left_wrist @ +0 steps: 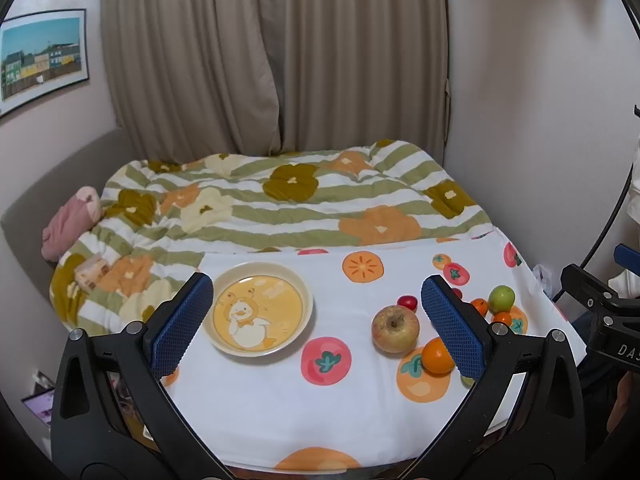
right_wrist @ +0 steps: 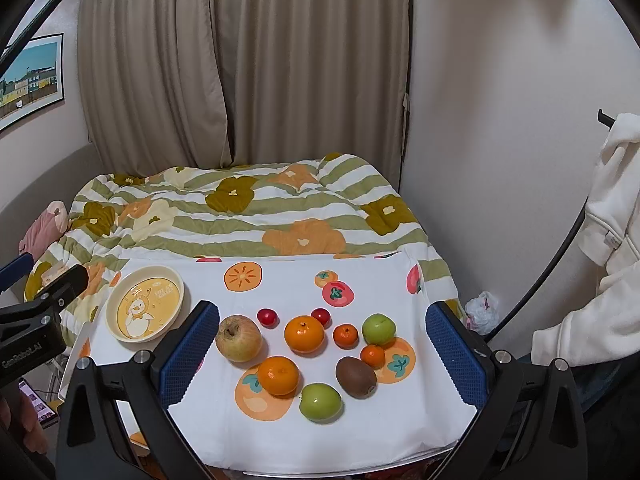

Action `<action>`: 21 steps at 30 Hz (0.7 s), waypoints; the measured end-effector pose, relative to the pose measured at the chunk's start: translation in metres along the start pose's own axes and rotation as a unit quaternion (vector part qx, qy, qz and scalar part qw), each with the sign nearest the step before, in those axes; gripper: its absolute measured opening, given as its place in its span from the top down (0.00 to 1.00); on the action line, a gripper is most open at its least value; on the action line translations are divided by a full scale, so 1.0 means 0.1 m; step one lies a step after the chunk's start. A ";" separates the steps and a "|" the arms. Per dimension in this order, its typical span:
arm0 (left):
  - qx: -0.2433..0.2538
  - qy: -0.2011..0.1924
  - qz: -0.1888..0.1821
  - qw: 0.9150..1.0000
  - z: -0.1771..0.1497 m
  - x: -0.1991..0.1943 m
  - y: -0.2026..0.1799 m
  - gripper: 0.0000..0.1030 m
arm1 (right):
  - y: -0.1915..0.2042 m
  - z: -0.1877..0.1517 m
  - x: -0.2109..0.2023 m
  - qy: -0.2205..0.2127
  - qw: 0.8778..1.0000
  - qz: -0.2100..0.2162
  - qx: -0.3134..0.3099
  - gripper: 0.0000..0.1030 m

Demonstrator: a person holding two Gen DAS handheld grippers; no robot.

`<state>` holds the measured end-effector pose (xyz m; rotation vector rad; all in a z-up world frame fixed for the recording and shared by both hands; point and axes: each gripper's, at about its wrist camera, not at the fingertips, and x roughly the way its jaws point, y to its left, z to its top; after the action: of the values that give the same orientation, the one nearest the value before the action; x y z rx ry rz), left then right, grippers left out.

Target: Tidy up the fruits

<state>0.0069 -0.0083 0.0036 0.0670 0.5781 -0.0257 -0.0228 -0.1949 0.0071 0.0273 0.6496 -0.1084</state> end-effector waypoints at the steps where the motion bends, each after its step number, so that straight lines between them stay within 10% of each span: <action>1: 0.000 0.000 0.000 1.000 -0.01 0.00 0.00 0.00 | 0.00 0.00 0.01 0.001 1.000 0.001 0.000 0.00; 21: 0.002 0.000 -0.002 1.000 -0.01 0.04 -0.03 0.00 | 0.02 -0.01 0.01 0.001 1.000 0.001 0.001 0.00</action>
<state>0.0098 -0.0114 0.0007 0.0704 0.5782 -0.0307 -0.0223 -0.1924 0.0057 0.0304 0.6523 -0.1071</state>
